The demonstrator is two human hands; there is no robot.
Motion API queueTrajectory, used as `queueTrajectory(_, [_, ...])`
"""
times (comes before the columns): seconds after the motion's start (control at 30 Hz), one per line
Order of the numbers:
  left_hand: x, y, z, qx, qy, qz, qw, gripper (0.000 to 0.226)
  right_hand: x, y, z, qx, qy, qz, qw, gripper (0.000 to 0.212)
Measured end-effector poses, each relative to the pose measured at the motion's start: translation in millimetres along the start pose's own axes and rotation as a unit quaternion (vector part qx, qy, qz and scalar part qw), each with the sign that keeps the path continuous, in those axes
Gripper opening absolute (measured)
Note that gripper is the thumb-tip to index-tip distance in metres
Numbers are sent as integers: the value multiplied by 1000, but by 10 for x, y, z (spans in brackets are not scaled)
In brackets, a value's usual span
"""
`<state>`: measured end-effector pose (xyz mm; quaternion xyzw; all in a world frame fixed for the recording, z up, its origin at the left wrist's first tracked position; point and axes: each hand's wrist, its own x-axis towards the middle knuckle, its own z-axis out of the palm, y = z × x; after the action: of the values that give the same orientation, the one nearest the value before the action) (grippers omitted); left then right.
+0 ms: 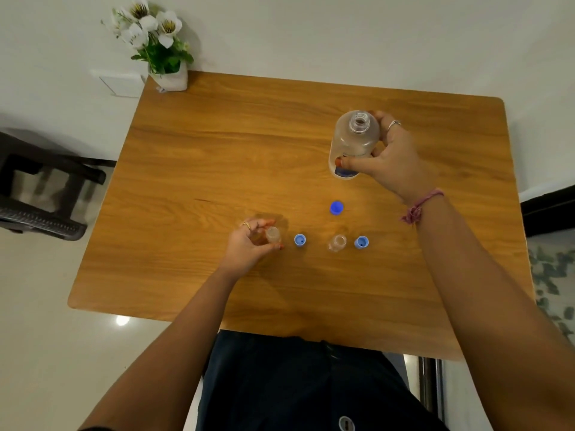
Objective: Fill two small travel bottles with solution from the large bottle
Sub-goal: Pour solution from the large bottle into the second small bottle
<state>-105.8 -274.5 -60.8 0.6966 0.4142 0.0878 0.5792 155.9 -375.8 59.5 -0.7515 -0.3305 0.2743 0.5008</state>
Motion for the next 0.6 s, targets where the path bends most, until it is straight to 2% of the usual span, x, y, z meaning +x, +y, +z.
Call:
queueTrajectory(0.13, [-25, 26, -4, 69, -9, 38, 997, 58, 24, 21, -20, 3, -4, -2, 1000, 80])
queueTrajectory(0.27, [-61, 130, -46, 88, -16, 53, 995, 84, 35, 55, -66, 7, -9, 1, 1000, 80])
queueTrajectory(0.33, [-102, 266, -44, 135, 10, 113, 984, 93, 37, 67, -88, 12, -7, 2, 1000, 81])
queueTrajectory(0.43, [-178, 565, 125, 218, 31, 234, 947, 89, 33, 69, -107, 19, 3, 0, 1000, 81])
queueTrajectory(0.5, [-191, 717, 345, 282, -23, 259, 923, 88, 36, 56, -118, 24, 5, 2, 1000, 82])
queueTrajectory(0.6, [-157, 775, 698, 347, -142, 201, 905, 89, 30, 28, -144, 25, 3, 2, 1000, 83])
